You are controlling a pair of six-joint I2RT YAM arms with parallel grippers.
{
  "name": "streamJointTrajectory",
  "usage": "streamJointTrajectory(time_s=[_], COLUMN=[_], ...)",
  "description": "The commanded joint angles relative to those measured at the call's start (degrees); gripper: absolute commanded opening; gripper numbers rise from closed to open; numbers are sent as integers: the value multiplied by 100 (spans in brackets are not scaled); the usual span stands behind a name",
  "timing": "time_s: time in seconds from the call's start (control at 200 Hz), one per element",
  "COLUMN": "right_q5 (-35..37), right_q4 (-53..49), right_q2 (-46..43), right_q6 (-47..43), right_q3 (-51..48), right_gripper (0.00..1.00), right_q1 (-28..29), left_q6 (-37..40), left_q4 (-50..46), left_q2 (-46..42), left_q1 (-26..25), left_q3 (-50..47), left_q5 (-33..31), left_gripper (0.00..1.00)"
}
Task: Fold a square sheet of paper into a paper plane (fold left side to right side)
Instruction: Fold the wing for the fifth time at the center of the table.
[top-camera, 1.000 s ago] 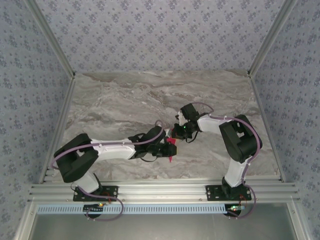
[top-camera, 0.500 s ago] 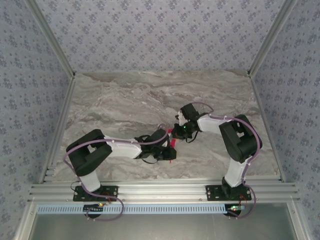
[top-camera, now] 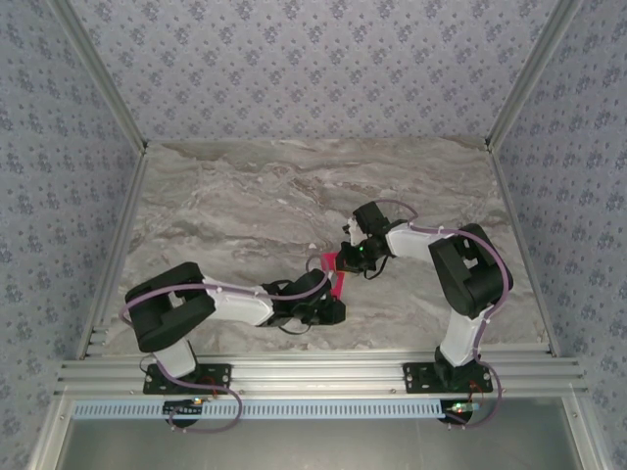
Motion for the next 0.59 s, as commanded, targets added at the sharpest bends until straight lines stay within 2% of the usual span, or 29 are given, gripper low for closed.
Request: streamJointTrajectory(time_s=[0.0, 0.18, 0.39, 0.48, 0.59], right_q5=[608, 418, -61, -115, 164], right_q4=[-446, -341, -61, -39, -167], right_q2=[386, 345, -133, -472, -992], right_q6=[-121, -176, -259, -319, -434], right_q3=[-81, -33, 171, 320, 408], right_gripper=[7, 7, 10, 18, 30], right_q1=[45, 36, -92, -207, -300], left_q6=[-237, -374, -117, 105, 353], left_q4=[-530, -365, -794, -1214, -1680], left_q2=[-44, -167, -1172, -1759, -2296], left_q1=[-315, -397, -229, -33, 301], left_q3=[-220, -364, -422, -407, -379], left_q5=[227, 172, -29, -214, -440], left_gripper=[17, 17, 17, 19, 24])
